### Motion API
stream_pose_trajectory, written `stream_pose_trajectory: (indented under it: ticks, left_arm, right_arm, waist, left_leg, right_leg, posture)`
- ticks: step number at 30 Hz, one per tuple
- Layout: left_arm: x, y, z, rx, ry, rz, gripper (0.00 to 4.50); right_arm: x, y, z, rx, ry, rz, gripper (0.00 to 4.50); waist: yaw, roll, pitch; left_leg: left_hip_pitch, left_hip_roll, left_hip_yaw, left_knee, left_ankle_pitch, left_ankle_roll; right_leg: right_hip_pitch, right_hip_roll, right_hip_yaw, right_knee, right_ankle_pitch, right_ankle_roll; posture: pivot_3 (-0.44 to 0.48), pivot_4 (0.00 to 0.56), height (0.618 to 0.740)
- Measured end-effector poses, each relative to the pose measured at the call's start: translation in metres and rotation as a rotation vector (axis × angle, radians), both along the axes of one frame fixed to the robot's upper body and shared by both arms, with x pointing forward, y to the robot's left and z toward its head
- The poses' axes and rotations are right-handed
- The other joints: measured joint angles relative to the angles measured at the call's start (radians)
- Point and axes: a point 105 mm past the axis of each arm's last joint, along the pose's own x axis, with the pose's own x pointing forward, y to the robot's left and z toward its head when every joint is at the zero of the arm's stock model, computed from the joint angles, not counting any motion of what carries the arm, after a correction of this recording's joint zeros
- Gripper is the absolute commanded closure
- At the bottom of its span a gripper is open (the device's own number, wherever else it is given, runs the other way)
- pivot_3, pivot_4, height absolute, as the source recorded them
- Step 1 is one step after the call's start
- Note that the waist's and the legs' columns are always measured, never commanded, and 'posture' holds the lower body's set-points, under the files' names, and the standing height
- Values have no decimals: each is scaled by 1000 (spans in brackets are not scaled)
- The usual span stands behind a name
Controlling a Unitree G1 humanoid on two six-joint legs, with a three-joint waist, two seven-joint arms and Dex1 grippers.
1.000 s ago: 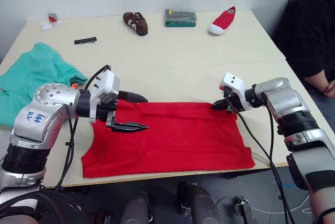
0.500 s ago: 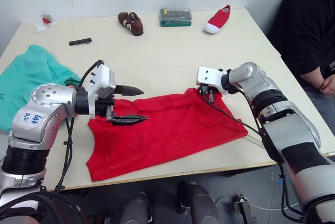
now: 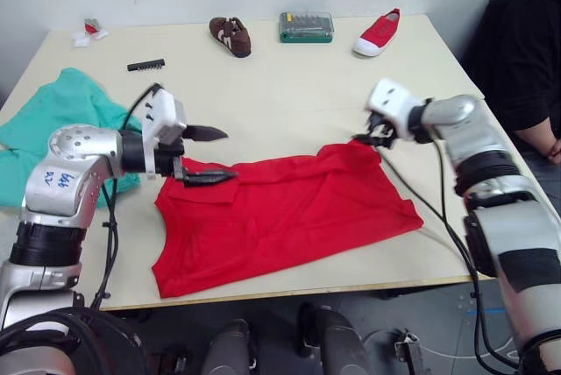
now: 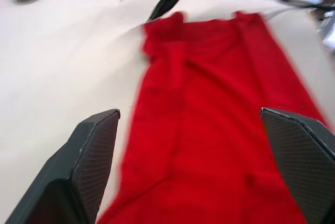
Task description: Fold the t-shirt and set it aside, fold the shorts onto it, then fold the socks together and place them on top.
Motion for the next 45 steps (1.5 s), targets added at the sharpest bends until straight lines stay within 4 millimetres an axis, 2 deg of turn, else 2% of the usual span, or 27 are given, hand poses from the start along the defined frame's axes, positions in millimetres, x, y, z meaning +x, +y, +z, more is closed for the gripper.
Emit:
stream_pose_trajectory:
  ticks: [2, 5, 8, 10, 14, 17, 19, 23, 27, 33, 36, 38, 45]
  left_arm:
    - [12, -1, -3, 25, 2, -16, 0]
    - [32, 5, -10, 80, 17, -16, 0]
    - [45, 1, -18, 147, 10, -41, 0]
    - [52, -1, -27, 204, 1, -45, 0]
    - [56, 1, -53, 309, 36, -55, 0]
    - [59, 4, -66, 367, 50, -38, 0]
    - [61, 4, -68, 383, 50, -27, 0]
    - [63, 5, -69, 415, 32, -17, 0]
    - [64, 6, -73, 441, 21, -9, 904]
    - [67, 9, -76, 457, 12, 19, 2850]
    - [67, 10, -77, 465, 12, 25, 3836]
    - [67, 11, -78, 476, 13, 23, 4479]
    - [63, 17, -81, 462, 36, 21, 4500]
  right_arm:
    - [-27, -9, -6, 85, 68, -52, 19]
    - [-79, -5, -25, 232, 245, -143, 19]
    - [-121, -9, -28, 344, 329, -288, 19]
    - [-143, -10, -34, 418, 357, -364, 19]
    - [-175, -9, -82, 558, 474, -509, 19]
    - [-196, 1, -100, 590, 519, -512, 19]
    - [-200, 9, -102, 628, 520, -508, 19]
    - [-197, 16, -105, 711, 510, -544, 19]
    - [-188, 21, -106, 786, 505, -577, 0]
    - [-184, 23, -109, 816, 520, -605, 0]
    - [-183, 24, -112, 835, 532, -620, 647]
    - [-180, 21, -115, 836, 537, -652, 1324]
    - [-171, 17, -119, 840, 551, -702, 3807]
  waist:
    - [7, 0, 0]
    - [14, 0, 0]
    - [12, -1, 0]
    - [11, -3, -1]
    - [9, -4, -2]
    - [2, -4, -2]
    - [-1, -5, -2]
    - [-1, -6, -3]
    - [-2, -10, -5]
    - [-1, -19, -11]
    - [-1, -22, -13]
    - [-2, -24, -15]
    - [-12, -26, -17]
  left_leg:
    - [-2, 0, 0, 0, 0, 0]
    - [-6, 0, 2, 1, 0, 1]
    - [-5, -1, 3, 1, 0, 2]
    - [-4, 0, 2, 1, -1, 2]
    - [-4, 0, 2, 0, -3, 5]
    - [-4, -1, 3, 0, -2, 4]
    - [-4, -1, 3, 0, -2, 5]
    - [-4, -2, 3, 0, -3, 5]
    - [-2, -1, 3, 0, -3, 5]
    - [0, -1, 3, 0, -6, 11]
    - [0, -1, 3, 0, -6, 11]
    - [0, 0, 3, 0, -6, 11]
    - [1, 1, 3, 0, -6, 10]
  right_leg:
    - [-1, 0, -2, -1, 0, 0]
    - [-7, 0, -1, 1, 0, 0]
    - [-7, -1, 0, -1, 1, 1]
    - [-6, -1, 0, -1, 1, 1]
    - [-8, -1, 0, 0, 1, 0]
    - [-8, -1, 1, 0, 1, 1]
    - [-8, -1, 2, 0, 1, 1]
    - [-7, -1, 2, 0, 1, 1]
    - [-7, -1, 2, 1, 1, 1]
    - [-5, -1, 2, 0, 1, 1]
    - [-5, -1, 2, 1, 1, 1]
    - [-4, -1, 2, 1, 1, 1]
    - [-3, -1, 2, 0, 1, 1]
  posture:
    - [0, 150, 740]
    - [0, 150, 740]
    - [0, 150, 740]
    - [0, 150, 740]
    - [0, 150, 740]
    - [0, 150, 740]
    - [0, 150, 740]
    - [0, 150, 740]
    - [0, 150, 740]
    - [0, 150, 740]
    - [0, 150, 740]
    - [0, 150, 740]
    - [0, 150, 740]
